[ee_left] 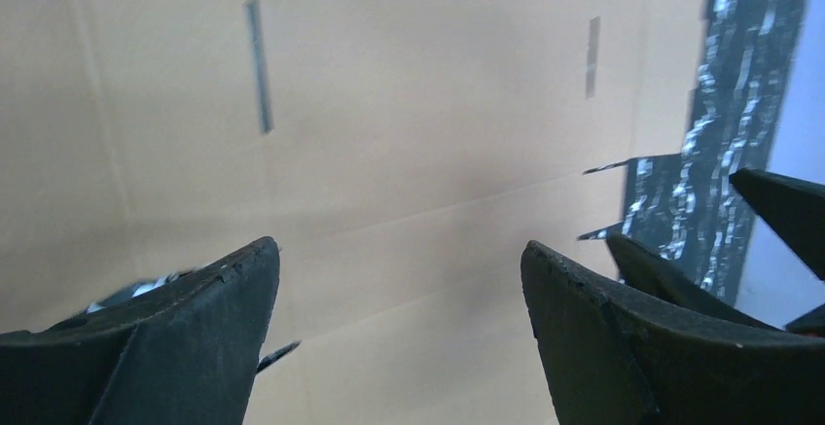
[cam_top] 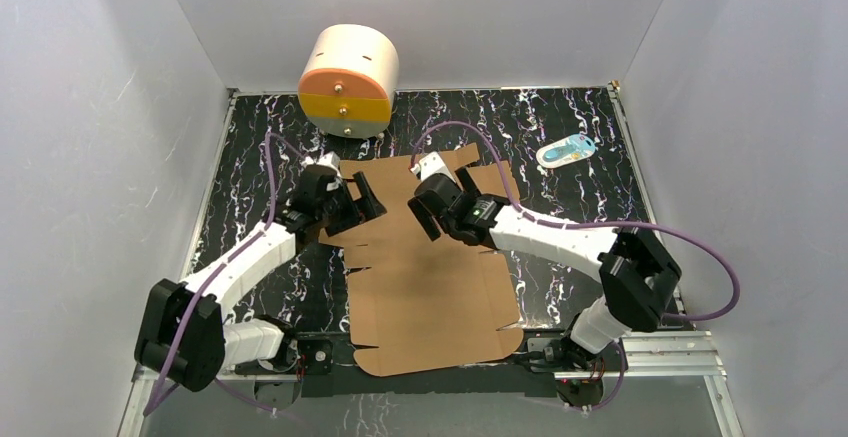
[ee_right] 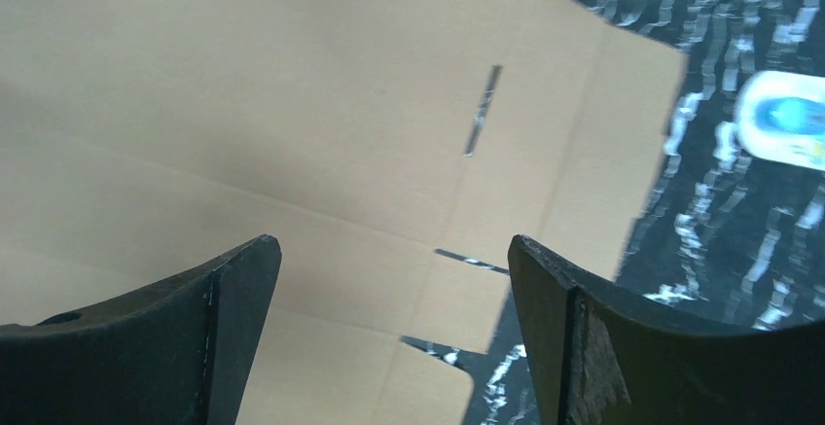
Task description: Fold the paper box
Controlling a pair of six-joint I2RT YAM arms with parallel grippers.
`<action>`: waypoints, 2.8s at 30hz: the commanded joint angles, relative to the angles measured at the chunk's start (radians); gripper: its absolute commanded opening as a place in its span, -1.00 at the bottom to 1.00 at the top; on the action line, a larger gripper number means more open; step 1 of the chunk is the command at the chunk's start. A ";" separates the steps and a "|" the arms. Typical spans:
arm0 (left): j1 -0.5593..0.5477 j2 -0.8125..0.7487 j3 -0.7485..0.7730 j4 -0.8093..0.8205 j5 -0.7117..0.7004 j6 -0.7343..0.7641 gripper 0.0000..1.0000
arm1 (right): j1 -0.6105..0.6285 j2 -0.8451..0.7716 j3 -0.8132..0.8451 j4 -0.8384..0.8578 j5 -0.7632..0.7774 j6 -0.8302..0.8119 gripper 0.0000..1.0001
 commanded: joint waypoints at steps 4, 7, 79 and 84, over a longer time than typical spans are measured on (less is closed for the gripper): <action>0.053 -0.155 -0.127 -0.160 -0.021 -0.031 0.83 | -0.067 -0.059 -0.154 0.289 -0.352 0.042 0.97; 0.058 -0.209 -0.151 -0.201 -0.050 -0.044 0.83 | -0.101 -0.063 -0.205 0.373 -0.462 0.068 0.97; -0.142 0.012 -0.031 -0.160 -0.075 -0.035 -0.52 | -0.163 0.173 -0.348 0.713 -0.761 0.198 0.97; -0.142 -0.028 -0.018 -0.202 -0.114 -0.024 -0.29 | -0.163 0.160 -0.336 0.693 -0.774 0.190 0.97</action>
